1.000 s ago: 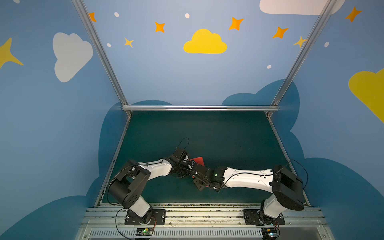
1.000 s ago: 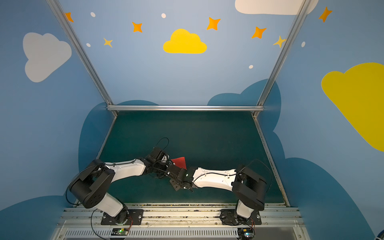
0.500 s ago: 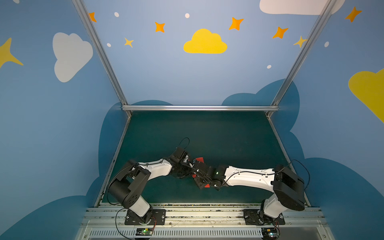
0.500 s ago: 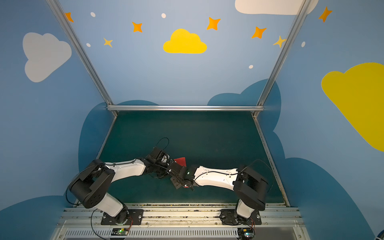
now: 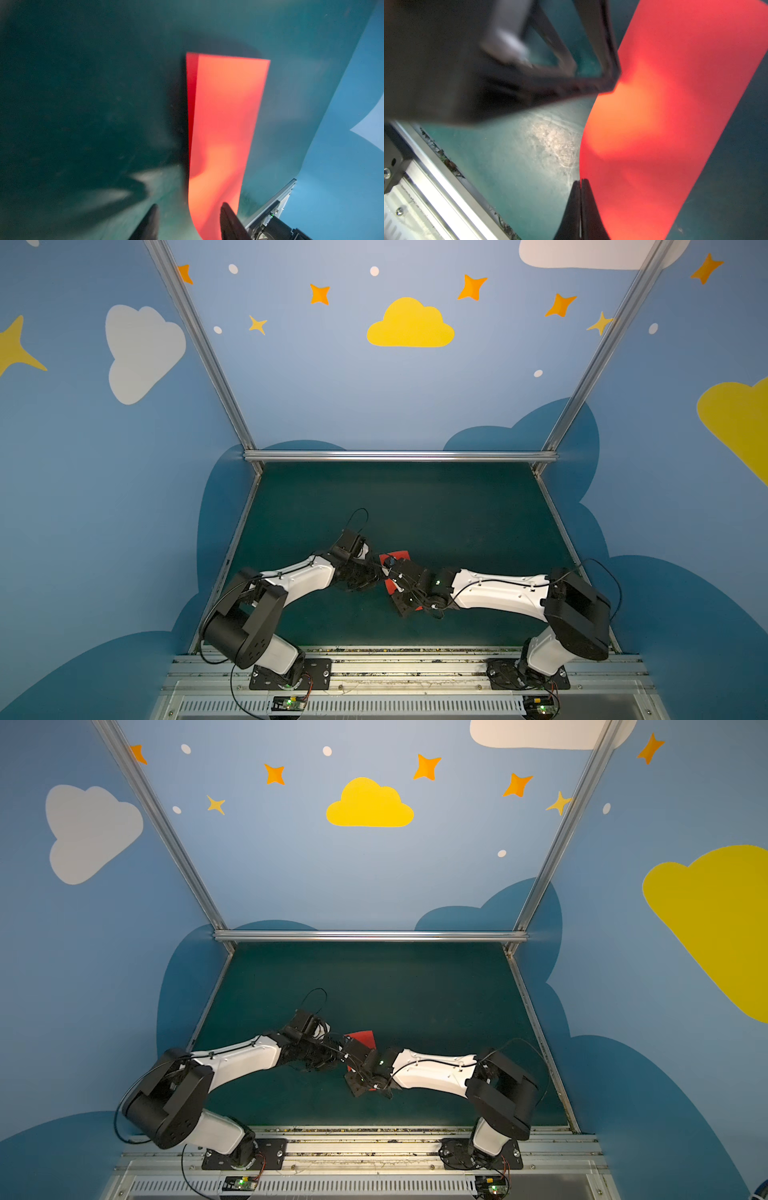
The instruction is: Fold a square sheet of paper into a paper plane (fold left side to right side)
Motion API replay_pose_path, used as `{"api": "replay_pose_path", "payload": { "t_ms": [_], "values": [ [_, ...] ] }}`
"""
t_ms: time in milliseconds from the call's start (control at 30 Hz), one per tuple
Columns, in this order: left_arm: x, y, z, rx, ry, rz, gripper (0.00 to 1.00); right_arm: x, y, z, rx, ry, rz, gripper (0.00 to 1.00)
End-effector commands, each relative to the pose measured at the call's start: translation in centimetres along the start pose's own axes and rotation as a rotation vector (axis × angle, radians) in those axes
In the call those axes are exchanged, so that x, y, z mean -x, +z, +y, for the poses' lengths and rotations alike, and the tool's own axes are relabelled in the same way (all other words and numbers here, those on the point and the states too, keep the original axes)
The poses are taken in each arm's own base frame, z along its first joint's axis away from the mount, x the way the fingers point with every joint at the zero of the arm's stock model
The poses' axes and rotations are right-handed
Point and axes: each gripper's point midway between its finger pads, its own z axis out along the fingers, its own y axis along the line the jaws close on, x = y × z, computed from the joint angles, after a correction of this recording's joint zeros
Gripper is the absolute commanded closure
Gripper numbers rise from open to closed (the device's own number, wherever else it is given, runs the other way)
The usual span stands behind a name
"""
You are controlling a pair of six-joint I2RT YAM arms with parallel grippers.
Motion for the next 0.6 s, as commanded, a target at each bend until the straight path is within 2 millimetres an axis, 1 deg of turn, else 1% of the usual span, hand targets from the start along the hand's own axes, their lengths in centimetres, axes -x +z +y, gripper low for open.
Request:
{"api": "replay_pose_path", "payload": {
  "t_ms": [0, 67, 100, 200, 300, 433, 567],
  "values": [
    [0.9, -1.9, -0.7, 0.017, 0.04, -0.019, 0.51, 0.4, -0.6, 0.8, 0.058, 0.022, -0.016, 1.0],
    [1.5, -2.2, -1.1, 0.018, 0.05, -0.019, 0.55, 0.3, -0.5, 0.9, 0.065, 0.027, -0.011, 1.0],
    [2.0, -2.1, -1.6, 0.011, 0.058, -0.016, 0.59, 0.3, -0.3, 0.9, 0.065, 0.031, -0.01, 1.0],
    [3.0, -1.3, -2.9, -0.009, 0.077, 0.011, 0.72, 0.3, -0.2, 1.0, 0.072, 0.04, -0.007, 1.0],
    [3.9, -0.1, -4.4, -0.046, 0.091, 0.05, 0.81, 0.4, -0.2, 1.2, 0.078, 0.052, -0.009, 1.0],
    [4.8, 1.7, -5.8, -0.071, 0.104, 0.102, 0.87, 0.5, -0.4, 1.3, 0.086, 0.063, -0.014, 1.0],
    [4.7, 3.3, -6.5, -0.063, 0.125, 0.153, 0.89, 0.6, -0.4, 1.5, 0.097, 0.065, -0.015, 1.0]
  ]
}}
